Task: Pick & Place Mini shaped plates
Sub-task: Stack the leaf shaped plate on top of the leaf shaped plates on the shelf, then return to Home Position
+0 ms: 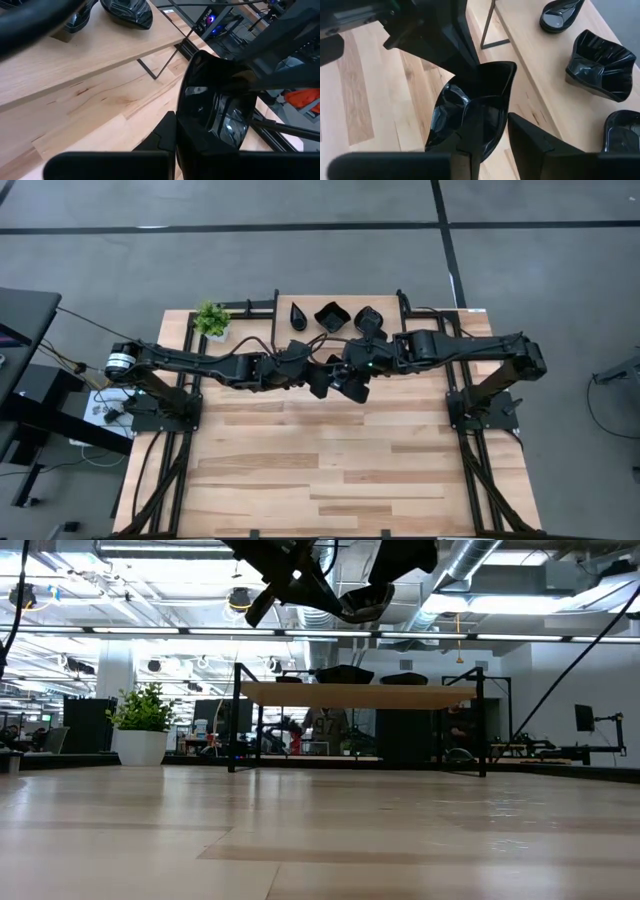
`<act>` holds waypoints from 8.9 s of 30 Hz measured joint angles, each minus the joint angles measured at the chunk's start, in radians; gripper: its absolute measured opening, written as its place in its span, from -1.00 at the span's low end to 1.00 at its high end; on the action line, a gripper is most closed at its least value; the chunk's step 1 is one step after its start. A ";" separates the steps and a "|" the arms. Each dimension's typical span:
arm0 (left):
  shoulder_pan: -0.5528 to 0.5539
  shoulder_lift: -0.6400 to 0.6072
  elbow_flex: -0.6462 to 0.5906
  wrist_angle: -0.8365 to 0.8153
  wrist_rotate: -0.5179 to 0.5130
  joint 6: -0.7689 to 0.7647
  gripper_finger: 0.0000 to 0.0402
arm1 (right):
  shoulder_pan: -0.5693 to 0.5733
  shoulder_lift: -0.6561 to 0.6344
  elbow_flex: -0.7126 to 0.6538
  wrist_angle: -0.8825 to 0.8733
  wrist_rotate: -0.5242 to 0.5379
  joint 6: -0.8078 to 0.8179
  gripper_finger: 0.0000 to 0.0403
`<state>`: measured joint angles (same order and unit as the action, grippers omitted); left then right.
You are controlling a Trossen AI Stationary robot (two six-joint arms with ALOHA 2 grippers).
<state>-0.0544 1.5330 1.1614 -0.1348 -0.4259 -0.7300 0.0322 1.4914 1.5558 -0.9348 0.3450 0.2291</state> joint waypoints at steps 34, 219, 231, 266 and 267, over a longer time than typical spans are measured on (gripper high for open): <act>0.001 -0.016 0.001 0.051 0.005 -0.007 -0.55 | 0.001 0.003 -0.001 0.010 -0.011 0.005 -1.00; 0.196 -1.229 -1.155 0.624 0.243 0.485 -0.34 | -0.520 -1.488 -1.528 0.996 -0.449 0.035 -0.85; 0.196 -1.311 -1.091 0.299 0.321 0.462 -0.34 | -0.516 -1.488 -1.480 0.920 -0.488 0.004 -0.85; 0.184 -1.481 -1.089 0.161 0.423 0.531 -0.34 | -0.517 -1.488 -1.479 0.764 -0.557 -0.028 -0.85; 0.184 -1.481 -1.089 0.161 0.424 0.531 -0.34 | -0.517 -1.488 -1.479 0.764 -0.557 -0.016 -0.85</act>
<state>0.1299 0.0525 0.0719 0.0261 -0.0021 -0.1986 -0.4843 0.0032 0.0772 -0.1706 -0.2119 0.2126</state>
